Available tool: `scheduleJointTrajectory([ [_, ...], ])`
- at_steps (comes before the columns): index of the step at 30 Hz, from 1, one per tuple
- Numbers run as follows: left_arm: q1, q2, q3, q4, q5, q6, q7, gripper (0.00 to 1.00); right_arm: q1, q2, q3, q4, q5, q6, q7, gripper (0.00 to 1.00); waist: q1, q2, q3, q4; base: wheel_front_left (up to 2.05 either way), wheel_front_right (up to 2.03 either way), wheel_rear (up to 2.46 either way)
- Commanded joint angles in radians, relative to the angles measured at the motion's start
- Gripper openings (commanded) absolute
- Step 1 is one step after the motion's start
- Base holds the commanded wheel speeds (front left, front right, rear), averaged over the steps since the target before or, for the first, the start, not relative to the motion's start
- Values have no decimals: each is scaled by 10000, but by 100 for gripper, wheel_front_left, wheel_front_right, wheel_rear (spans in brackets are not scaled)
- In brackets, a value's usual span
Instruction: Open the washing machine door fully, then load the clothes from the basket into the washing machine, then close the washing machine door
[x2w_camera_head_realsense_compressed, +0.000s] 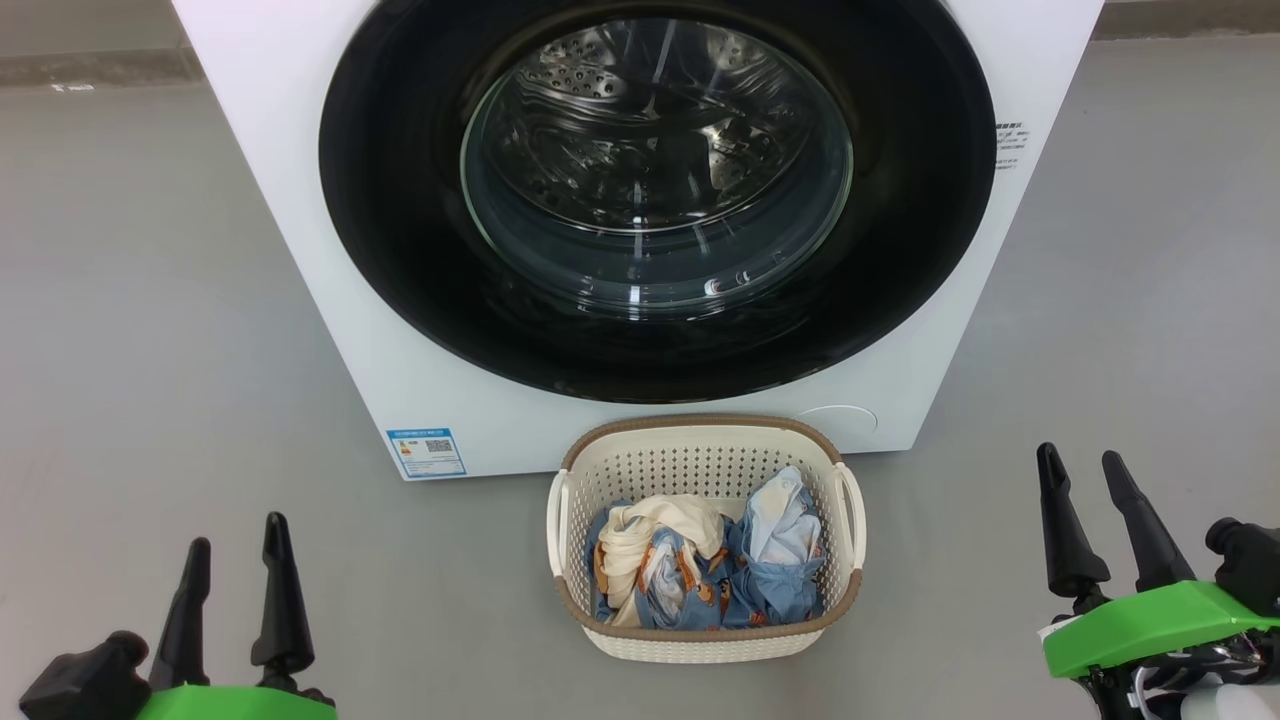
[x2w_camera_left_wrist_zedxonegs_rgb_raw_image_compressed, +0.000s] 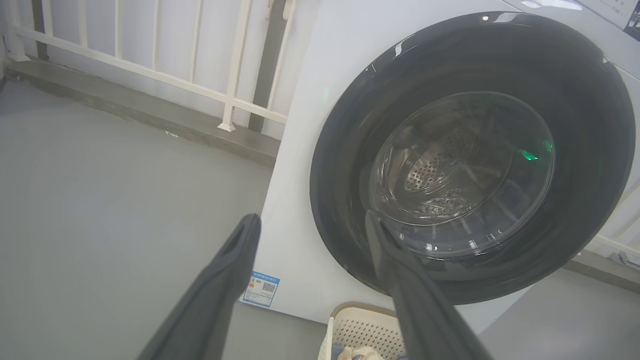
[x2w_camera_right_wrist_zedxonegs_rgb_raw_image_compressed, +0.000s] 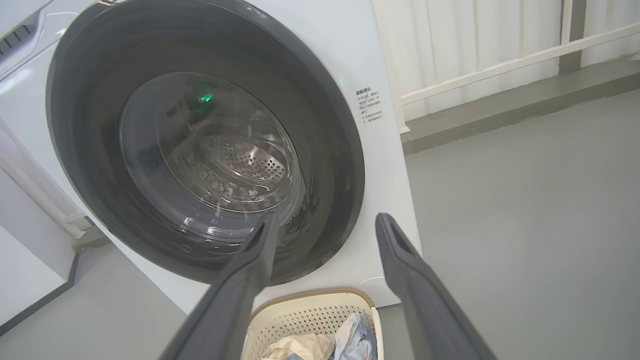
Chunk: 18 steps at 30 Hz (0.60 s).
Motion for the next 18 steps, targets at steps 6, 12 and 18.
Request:
scheduleJointTrajectory([
  [6, -442, 146, 331, -371, 826, -8, -318, 100, -231, -136, 236, -446, -863, 53, -265, 100, 0, 0, 7, 6, 0, 0, 0],
  [12, -499, 221, 283, -360, 1420, -101, -494, 100, -219, -159, 277, -556, -1438, 56, -385, 100, 0, 0, 41, 20, 0, 0, 0],
  [18, -524, 303, 188, -256, 1766, -193, -555, 100, -168, -156, 250, -628, -1899, 58, -523, 100, 0, 0, 79, -5, 0, 0, 0],
])
